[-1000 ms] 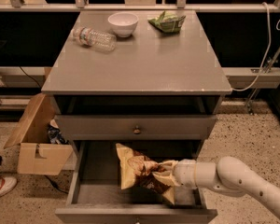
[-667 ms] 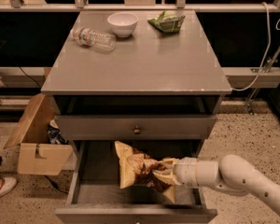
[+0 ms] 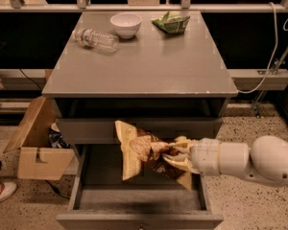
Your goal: Pick brown chip bag from middle drawer and place on counter
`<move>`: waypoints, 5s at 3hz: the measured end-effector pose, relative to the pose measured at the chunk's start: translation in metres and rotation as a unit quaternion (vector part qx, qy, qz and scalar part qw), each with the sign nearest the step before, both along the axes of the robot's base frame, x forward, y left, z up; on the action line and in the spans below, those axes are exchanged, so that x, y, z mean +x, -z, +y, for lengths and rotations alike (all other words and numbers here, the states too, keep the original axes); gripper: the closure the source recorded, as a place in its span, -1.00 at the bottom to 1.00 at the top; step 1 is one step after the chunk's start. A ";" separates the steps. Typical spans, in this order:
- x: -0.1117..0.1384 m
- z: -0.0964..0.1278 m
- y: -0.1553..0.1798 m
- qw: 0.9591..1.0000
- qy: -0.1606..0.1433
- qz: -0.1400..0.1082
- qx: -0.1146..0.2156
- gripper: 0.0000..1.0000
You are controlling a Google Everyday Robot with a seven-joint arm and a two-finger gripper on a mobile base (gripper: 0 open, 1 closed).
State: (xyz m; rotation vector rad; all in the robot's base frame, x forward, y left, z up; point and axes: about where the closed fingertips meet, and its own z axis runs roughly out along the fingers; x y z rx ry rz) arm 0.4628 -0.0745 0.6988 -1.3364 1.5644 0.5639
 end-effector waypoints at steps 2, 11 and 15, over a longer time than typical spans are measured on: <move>0.006 -0.024 -0.079 0.999 0.005 -0.044 -0.001 1.00; 0.252 -0.106 -0.241 0.956 0.225 -0.177 -0.062 -0.32; 0.212 -0.142 -0.315 0.936 0.247 -0.252 0.026 -1.00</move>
Offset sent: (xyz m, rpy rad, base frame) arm -0.0002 -0.0144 0.0541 -0.0099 -0.0598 -0.0072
